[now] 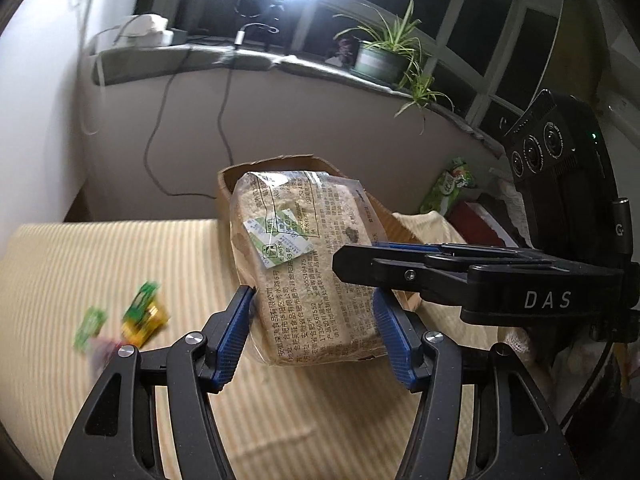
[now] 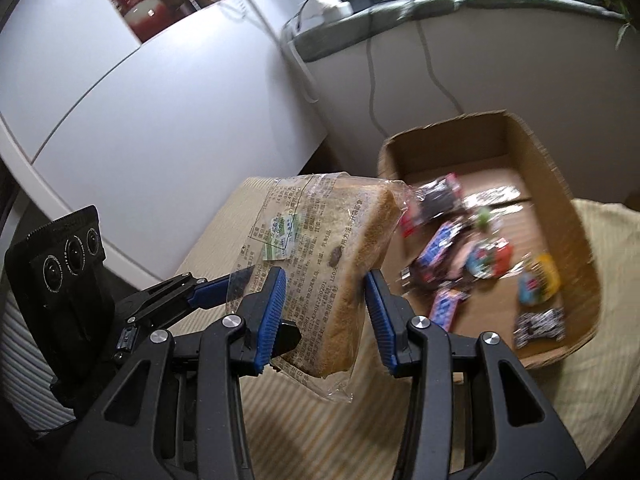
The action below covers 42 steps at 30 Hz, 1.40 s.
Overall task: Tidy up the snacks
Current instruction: 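Carry the bread loaf into the box and open both tools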
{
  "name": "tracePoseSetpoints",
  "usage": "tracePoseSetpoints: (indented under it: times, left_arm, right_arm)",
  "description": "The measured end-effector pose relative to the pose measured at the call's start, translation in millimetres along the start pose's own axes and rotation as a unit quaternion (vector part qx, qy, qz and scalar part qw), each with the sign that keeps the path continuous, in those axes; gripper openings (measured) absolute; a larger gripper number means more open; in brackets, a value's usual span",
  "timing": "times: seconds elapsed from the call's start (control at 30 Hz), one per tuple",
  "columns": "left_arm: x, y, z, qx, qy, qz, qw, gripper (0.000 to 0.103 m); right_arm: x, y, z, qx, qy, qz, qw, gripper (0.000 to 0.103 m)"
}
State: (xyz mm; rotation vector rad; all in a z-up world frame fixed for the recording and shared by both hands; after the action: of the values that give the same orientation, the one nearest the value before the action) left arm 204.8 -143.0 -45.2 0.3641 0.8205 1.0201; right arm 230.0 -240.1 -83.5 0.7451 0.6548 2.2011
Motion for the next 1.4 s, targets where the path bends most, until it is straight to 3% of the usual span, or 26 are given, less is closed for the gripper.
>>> tracePoseSetpoints:
  times: [0.43, 0.93, 1.07, 1.2, 1.4]
  left_arm:
    - [-21, -70, 24, 0.035, -0.021, 0.0, 0.9992, 0.06]
    - [-27, -124, 40, 0.066, -0.034, 0.023, 0.997, 0.06]
    - [-27, -129, 40, 0.067, -0.04, 0.031, 0.9965, 0.06]
    - [-27, -129, 41, 0.063, -0.041, 0.033, 0.9966, 0.06]
    - [-25, -122, 40, 0.058, -0.045, 0.035, 0.9967, 0.06]
  right_arm:
    - [-86, -11, 20, 0.008, -0.025, -0.028, 0.999, 0.044]
    - [-132, -34, 40, 0.029, -0.034, -0.052, 0.998, 0.044]
    - [-135, -34, 40, 0.029, -0.025, -0.077, 0.996, 0.047]
    - [-138, -27, 40, 0.019, -0.028, -0.086, 0.996, 0.066]
    - [-140, -13, 43, 0.004, -0.037, -0.089, 0.995, 0.067]
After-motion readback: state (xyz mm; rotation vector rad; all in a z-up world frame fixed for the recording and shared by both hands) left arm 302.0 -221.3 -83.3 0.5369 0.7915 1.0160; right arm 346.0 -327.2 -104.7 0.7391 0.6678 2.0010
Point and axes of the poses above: each gripper's, at about its wrist camera, not at the fingertips, and y roughly against the way its jaws point, x to its left, z to its top, the point moved 6 cm from there along -y, roughly the way its jaws point, and after that the axes turned 11 degrees about y, right-handed, at the moved point
